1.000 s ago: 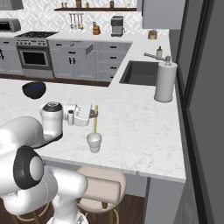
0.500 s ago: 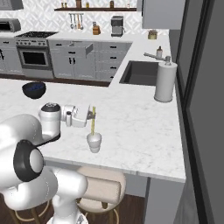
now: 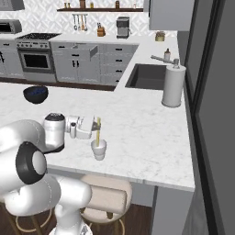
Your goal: Take a straw from the drawer in front and place it inside the glass cup on the dining counter.
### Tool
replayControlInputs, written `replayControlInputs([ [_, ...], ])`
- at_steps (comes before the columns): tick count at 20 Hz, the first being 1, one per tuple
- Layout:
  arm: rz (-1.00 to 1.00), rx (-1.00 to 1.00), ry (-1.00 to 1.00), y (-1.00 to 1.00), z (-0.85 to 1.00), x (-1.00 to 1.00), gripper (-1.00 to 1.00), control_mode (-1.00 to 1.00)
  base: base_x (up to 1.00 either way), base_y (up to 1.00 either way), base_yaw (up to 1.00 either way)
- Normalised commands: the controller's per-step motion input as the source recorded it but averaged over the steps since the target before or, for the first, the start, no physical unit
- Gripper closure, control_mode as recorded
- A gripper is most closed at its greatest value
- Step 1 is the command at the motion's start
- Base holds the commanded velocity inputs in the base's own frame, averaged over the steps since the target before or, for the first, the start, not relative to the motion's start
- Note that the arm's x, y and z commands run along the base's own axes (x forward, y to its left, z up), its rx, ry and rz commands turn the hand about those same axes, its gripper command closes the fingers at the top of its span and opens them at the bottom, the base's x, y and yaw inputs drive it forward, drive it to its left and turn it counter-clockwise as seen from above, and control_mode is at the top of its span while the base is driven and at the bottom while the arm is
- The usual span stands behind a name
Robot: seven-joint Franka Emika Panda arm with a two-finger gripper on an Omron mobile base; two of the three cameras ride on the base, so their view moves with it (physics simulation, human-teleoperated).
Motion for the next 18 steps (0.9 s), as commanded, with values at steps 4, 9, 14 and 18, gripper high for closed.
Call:
replayControlInputs([
  [4,0.00,0.00,0.00,0.00,-0.31,0.00,1.00,-1.00,0.00,0.00,0.00],
  [9,0.00,0.00,0.00,0.00,-0.19,0.00,1.00,-1.00,0.00,0.00,0.00],
  [14,0.00,0.00,0.00,0.00,-0.08,0.00,-1.00,-1.00,0.00,0.00,0.00],
  [18,0.00,0.00,0.00,-0.03,0.00,0.00,-1.00,-1.00,0.00,0.00,0.00],
])
